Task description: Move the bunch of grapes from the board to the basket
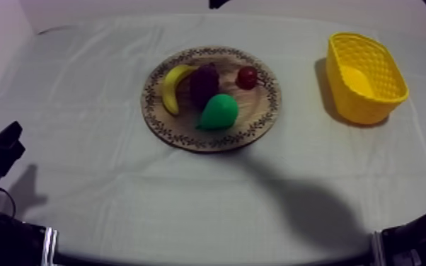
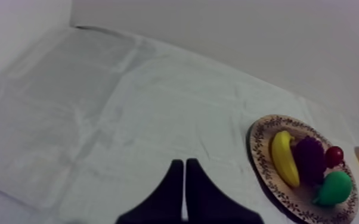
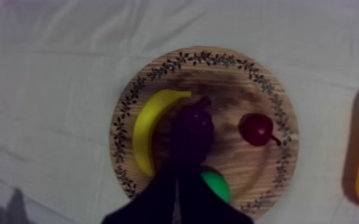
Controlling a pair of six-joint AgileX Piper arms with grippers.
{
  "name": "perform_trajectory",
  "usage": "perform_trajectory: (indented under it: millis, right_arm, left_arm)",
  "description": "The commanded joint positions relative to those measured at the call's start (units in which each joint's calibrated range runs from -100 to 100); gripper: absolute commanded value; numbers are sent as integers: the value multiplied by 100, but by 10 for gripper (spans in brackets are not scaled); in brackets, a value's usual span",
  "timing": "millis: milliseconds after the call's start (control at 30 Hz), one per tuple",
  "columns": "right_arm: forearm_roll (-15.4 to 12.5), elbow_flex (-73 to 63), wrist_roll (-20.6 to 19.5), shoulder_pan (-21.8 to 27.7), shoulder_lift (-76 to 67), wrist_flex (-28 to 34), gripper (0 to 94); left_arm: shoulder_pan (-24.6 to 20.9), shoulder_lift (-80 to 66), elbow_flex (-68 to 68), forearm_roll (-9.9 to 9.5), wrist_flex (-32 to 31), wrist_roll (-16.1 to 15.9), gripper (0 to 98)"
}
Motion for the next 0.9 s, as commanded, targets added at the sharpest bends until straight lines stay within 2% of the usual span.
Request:
perform_trajectory:
  millis: [0,633,667,867]
  right_arm:
    - [-35,36,-127,-15,1,0,6]
    - [11,450,-127,-72,-87,-334,13]
    - [23,475,-131,-73,-95,-350,60]
    - [86,777,-209,-116,-135,-506,538]
  left_arm:
    - [-2,0,-3,2,-1,1,1]
    - [-2,0,-3,2,-1,1,1]
    - [-2,0,-3,2,-1,1,1]
    - [-2,0,-3,2,-1,1,1]
